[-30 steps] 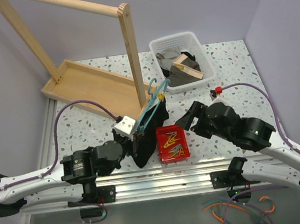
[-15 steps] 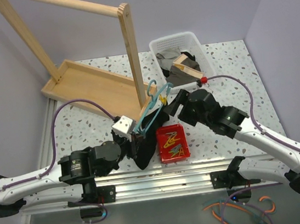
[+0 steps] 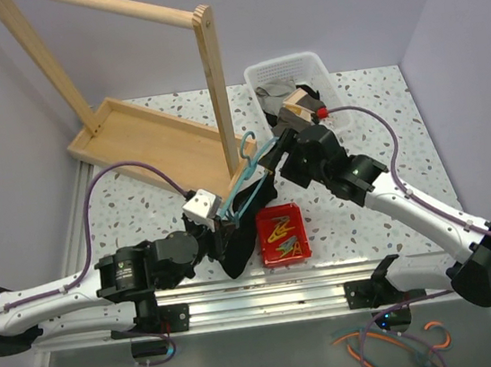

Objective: Remove the underwear clipped to the hanger

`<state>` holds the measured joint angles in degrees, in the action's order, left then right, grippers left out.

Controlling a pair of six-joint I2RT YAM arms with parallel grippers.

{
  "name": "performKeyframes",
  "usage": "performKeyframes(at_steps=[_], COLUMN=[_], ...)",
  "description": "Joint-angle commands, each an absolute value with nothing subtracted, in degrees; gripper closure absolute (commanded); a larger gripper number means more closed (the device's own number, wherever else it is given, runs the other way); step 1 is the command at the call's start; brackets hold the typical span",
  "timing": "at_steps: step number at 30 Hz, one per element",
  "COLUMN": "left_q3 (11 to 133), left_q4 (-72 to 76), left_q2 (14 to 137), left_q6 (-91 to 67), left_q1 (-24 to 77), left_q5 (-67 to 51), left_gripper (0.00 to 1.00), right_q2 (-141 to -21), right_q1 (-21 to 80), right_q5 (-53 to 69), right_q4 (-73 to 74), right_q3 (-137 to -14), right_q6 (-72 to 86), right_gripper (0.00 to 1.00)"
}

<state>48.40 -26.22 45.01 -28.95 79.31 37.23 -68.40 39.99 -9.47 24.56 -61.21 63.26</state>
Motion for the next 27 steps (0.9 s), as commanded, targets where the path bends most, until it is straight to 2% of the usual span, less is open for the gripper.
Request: performKeyframes(at_steps=[1,12,27], left_q3=[49.1,49.1,48.1], left_q4=[-23.4,-23.8,-25.2], left_q2=[44.6,43.3,40.9], left_q6=[-30.3,-30.5,-31.6], left_q1=[79.7,79.7,79.7], left_q5=[38.8,40.9,41.9], left_gripper=[1.0,1.0,1.0], right_q2=[-69.5,-69.0,-69.1], right_q1=[39.5,38.6,37.4], right_q5=[-11.4,-16.3,-13.6], right_q4=[26.2,31.7,34.5], right_q3=[-64.7,-65.0,-63.2], right_q6=[62.9,62.8,64.4], right_gripper=[0.28,0.41,0.44])
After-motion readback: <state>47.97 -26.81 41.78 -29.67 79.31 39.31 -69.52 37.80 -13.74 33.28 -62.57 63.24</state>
